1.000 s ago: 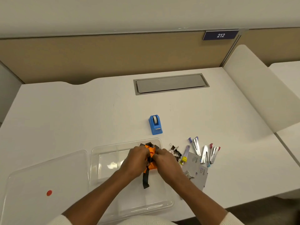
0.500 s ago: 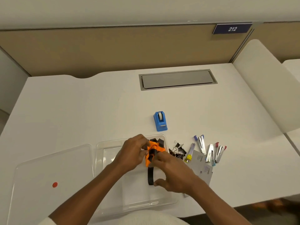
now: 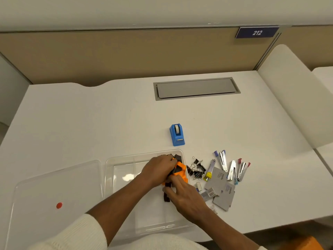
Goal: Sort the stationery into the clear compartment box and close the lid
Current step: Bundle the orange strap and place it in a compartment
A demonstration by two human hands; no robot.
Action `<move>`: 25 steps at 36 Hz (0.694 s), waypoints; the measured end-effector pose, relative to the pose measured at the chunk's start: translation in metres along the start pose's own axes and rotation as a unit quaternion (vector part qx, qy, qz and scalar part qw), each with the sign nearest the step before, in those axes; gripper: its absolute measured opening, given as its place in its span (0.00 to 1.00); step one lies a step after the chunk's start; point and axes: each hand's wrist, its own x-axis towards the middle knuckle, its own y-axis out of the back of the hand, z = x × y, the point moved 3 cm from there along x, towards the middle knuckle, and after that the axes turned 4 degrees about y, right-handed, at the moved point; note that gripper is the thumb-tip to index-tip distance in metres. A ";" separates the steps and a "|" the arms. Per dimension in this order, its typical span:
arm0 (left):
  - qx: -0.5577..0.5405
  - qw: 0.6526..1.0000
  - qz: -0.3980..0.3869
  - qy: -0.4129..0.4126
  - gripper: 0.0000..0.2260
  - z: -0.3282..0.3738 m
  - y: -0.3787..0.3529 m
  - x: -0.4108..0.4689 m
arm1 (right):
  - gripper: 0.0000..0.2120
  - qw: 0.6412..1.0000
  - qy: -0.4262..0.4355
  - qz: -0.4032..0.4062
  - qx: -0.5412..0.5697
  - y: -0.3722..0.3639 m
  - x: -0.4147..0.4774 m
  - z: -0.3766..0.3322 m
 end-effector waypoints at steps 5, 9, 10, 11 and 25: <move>0.035 0.999 -0.020 -0.002 0.12 0.002 0.001 0.008 | 0.15 1.000 0.018 -0.011 0.001 -0.011 -0.007 0.000; -0.021 0.999 -0.036 0.020 0.06 -0.005 0.013 0.010 | 0.22 0.999 0.024 -0.036 0.003 -0.008 -0.009 0.002; -0.047 0.998 -0.037 0.024 0.06 -0.008 0.017 0.009 | 0.20 0.999 0.022 -0.032 -0.003 -0.007 -0.008 0.001; -0.072 0.996 -0.036 0.029 0.07 -0.012 0.022 0.007 | 0.15 1.000 0.021 -0.021 -0.008 -0.006 -0.008 0.001; -0.213 0.962 0.138 0.105 0.04 -0.036 0.040 -0.057 | 0.13 0.985 -0.172 -0.021 0.022 0.035 0.030 0.040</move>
